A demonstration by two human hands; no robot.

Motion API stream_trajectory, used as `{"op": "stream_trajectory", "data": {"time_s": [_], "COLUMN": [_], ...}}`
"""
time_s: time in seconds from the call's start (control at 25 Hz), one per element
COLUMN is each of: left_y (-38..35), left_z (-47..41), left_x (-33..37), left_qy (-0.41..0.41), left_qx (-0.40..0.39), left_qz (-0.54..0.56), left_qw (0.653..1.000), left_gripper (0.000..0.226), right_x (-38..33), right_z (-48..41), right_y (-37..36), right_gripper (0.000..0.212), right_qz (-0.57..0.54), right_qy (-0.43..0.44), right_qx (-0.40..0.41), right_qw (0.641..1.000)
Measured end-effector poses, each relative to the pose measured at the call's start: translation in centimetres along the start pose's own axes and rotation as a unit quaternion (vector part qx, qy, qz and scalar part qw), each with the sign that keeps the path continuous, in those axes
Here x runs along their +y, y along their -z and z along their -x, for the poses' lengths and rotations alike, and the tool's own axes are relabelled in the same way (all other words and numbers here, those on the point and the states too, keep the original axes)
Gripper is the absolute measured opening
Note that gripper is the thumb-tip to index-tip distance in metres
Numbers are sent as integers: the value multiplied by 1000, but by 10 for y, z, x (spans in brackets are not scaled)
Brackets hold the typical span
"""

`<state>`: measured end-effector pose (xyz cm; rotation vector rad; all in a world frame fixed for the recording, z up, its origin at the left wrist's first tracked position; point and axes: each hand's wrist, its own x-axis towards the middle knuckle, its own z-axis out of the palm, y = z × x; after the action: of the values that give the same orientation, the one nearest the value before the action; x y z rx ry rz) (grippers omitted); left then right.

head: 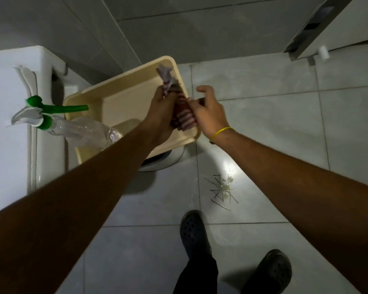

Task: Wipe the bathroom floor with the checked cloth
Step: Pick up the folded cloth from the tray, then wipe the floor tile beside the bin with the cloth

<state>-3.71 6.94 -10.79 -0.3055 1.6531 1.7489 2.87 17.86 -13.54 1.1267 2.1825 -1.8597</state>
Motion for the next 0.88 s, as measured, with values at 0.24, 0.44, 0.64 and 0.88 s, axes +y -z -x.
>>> {"op": "stream_trajectory", "data": {"time_s": [0.24, 0.44, 0.64, 0.88], "left_y": [-64, -54, -13, 65], "left_z": [52, 55, 77, 68], "left_x": [-95, -311, -473, -554], "left_qy": [34, 91, 97, -106], "left_qx": [-144, -92, -24, -30], "left_qz": [-41, -194, -395, -681], "left_qw": [988, 972, 913, 724], "left_gripper": [35, 33, 28, 81], "right_x": [91, 289, 462, 543], "right_z": [58, 100, 146, 153], "right_y": [109, 105, 45, -10], "right_gripper": [61, 77, 72, 91], "right_qz": [-286, 57, 173, 439], "right_qy": [-111, -42, -32, 120], "right_qx": [-3, 64, 75, 58], "right_qw": [952, 995, 982, 888]}}
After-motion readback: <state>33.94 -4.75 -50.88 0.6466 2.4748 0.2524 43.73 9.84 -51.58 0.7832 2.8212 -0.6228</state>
